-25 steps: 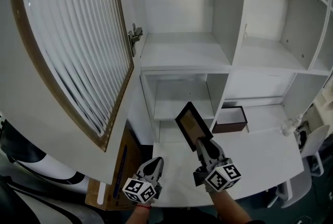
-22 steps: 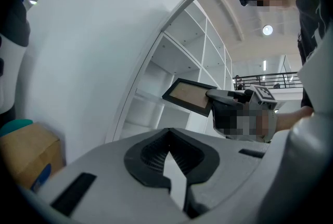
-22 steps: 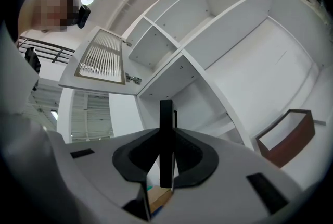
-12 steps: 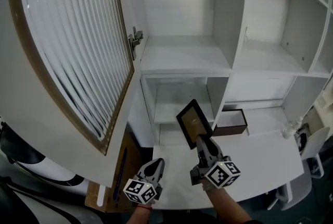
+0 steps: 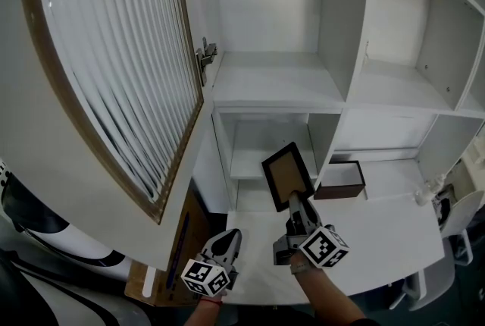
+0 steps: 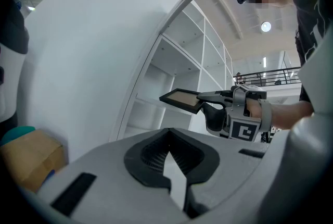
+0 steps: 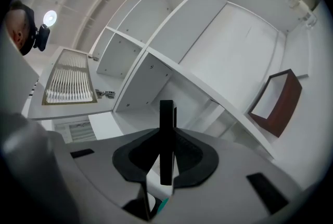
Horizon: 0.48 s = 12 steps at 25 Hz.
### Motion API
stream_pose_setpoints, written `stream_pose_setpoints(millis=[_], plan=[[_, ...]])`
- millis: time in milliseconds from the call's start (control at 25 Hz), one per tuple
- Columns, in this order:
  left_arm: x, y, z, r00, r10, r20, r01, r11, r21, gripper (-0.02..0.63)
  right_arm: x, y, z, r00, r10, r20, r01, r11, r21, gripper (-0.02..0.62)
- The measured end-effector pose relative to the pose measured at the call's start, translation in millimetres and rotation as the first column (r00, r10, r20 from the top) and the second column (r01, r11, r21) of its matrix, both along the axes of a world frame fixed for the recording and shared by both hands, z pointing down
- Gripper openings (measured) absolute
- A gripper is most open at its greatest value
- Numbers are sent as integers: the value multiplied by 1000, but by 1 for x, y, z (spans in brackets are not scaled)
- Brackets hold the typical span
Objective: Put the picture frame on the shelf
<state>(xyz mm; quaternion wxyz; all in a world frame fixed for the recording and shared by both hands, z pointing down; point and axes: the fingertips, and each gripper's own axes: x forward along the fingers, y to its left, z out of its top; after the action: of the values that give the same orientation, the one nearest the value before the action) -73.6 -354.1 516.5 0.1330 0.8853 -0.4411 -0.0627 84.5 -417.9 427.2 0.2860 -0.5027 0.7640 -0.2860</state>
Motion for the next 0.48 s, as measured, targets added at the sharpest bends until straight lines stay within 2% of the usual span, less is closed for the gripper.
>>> stream_pose_setpoints(millis=[280, 480], plan=[[15, -12, -14, 1000, 21, -4, -21, 999, 33, 3, 2, -12, 11, 988, 27, 154, -13, 996, -92, 67], [20, -13, -11, 1000, 30, -2, -30, 999, 22, 4, 4, -24, 18, 954, 51, 294, 5, 982, -186, 67]])
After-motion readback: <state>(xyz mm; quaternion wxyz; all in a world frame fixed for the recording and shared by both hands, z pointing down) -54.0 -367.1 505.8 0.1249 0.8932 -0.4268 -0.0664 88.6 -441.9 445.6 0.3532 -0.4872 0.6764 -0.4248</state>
